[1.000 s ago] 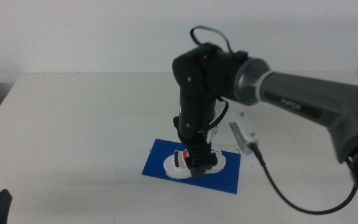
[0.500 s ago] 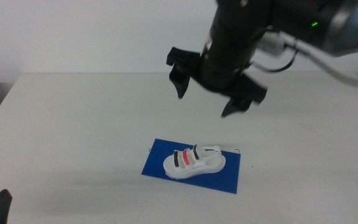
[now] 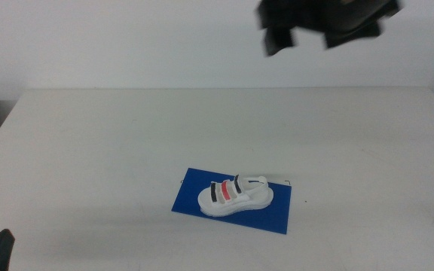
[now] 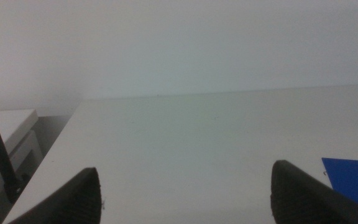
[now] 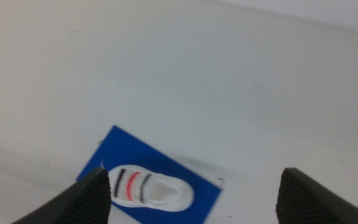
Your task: Use one arm to grab the shoe from the table and place it on the mat.
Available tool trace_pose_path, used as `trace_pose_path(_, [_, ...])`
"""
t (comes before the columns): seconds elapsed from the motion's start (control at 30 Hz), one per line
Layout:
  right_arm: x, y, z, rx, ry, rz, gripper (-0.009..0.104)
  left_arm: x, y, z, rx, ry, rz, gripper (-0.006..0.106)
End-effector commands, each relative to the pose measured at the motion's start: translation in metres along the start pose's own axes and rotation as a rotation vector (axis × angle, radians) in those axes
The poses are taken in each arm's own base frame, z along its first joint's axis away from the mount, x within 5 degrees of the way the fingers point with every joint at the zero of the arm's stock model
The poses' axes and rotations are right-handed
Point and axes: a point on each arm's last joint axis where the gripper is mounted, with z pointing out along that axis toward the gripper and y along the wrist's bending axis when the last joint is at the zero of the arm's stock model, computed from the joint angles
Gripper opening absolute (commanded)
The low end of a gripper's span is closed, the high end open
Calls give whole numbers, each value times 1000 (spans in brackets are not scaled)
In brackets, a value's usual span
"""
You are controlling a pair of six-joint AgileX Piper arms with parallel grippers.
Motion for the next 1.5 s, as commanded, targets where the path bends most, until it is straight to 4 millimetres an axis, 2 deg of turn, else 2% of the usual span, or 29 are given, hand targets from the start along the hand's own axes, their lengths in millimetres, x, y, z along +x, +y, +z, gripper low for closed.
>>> trace_pose_path(0.0, [-9,-21,-50,-6,-135,-64,75,-6,0,-1,-1,-89,-14,94])
trace_pose_path(0.17, [3,-60,-78,-4,-262,16,75,-6,0,-1,-1,-89,-14,94])
trace_pose_path(0.27, [26,-81,-85,-20,-351,62,75,-6,0,-1,-1,-89,-14,94])
trace_pose_path(0.33, [48,-98,-91,-7,-404,88,75,-6,0,-1,-1,-89,-14,94])
trace_pose_path(0.5, [106,-132,-91,93,-481,155,75,-6,0,-1,-1,-89,-14,94])
trace_pose_path(0.6, [139,-145,-90,177,-504,168,75,-6,0,-1,-1,-89,-14,94])
trace_pose_path(0.8, [200,-143,-80,184,-570,146,75,-6,0,-1,-1,-89,-14,94])
trace_pose_path(1.0, [253,-142,-62,196,-730,45,75,-6,0,-1,-1,-89,-14,94])
trace_pose_path(1.13, [287,-143,-47,212,-718,0,75,-6,0,-1,-1,-89,-14,94])
trace_pose_path(1.47, [331,-140,-46,240,-875,-64,75,-6,0,-1,-1,-89,-14,94])
